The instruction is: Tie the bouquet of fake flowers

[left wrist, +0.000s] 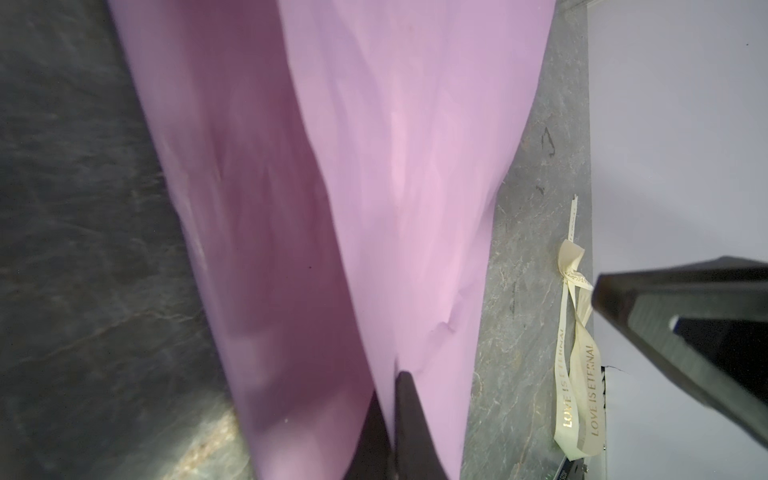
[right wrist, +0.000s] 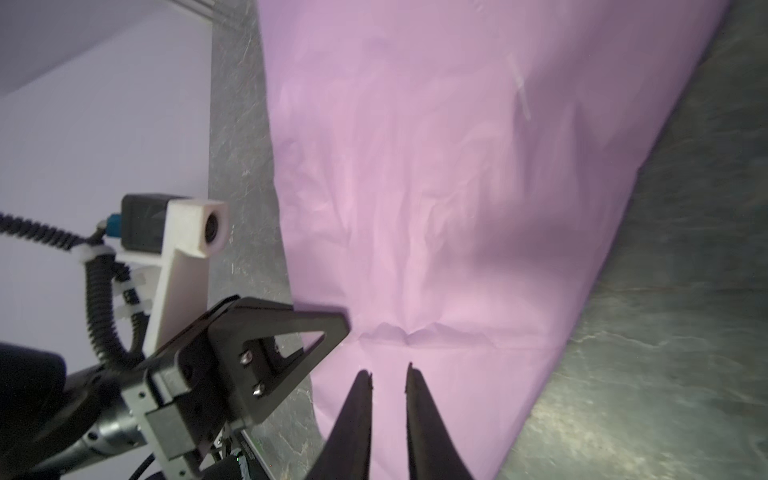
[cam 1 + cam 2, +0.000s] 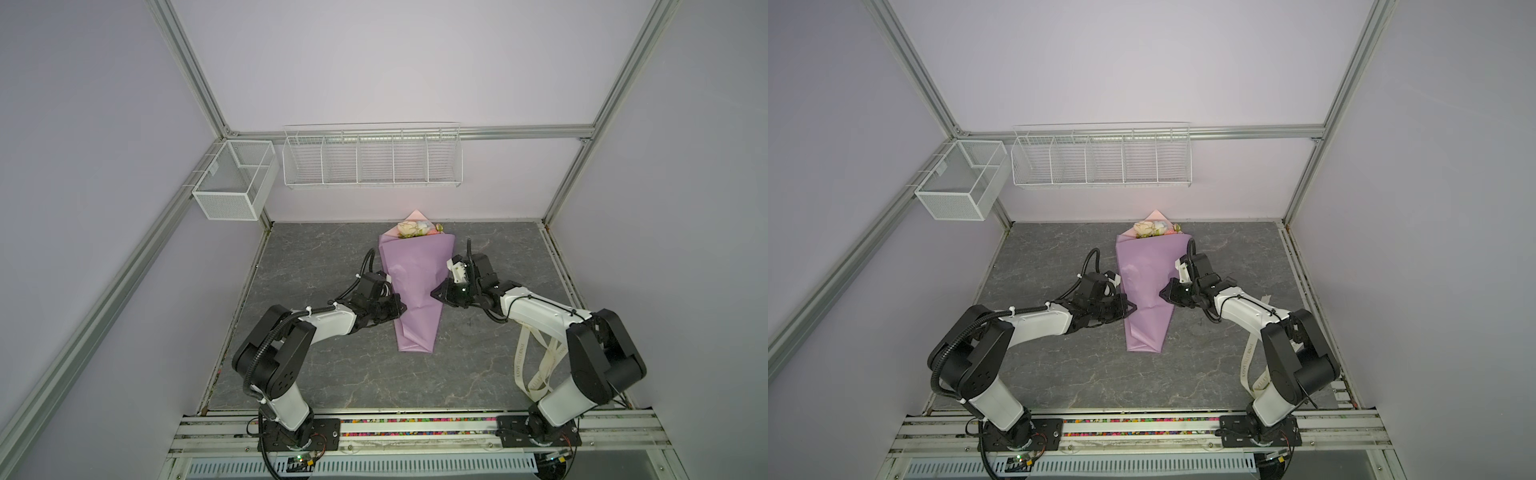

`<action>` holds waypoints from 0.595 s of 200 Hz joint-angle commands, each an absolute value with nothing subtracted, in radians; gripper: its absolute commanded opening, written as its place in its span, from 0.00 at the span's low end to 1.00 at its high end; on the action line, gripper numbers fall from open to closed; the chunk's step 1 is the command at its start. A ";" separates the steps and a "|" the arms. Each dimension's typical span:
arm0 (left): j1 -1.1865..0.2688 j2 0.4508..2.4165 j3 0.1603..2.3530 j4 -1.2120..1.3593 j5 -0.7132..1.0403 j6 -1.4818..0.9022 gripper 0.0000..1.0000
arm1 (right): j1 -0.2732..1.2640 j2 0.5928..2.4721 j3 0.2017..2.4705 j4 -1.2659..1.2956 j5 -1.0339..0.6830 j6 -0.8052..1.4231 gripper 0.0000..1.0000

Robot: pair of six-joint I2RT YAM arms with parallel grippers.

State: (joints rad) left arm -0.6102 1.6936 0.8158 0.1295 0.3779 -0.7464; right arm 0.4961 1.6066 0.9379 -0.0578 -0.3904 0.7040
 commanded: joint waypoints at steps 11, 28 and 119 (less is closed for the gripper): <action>-0.601 1.714 0.825 0.120 0.404 -0.720 0.04 | 0.577 1.606 0.835 0.048 -0.474 0.739 0.16; -0.600 1.724 0.827 0.117 0.412 -0.720 0.04 | 0.624 1.620 0.812 0.056 -0.468 0.748 0.15; -0.600 1.651 0.744 0.142 0.461 -0.773 0.37 | 0.696 1.674 0.742 0.124 -0.477 0.776 0.15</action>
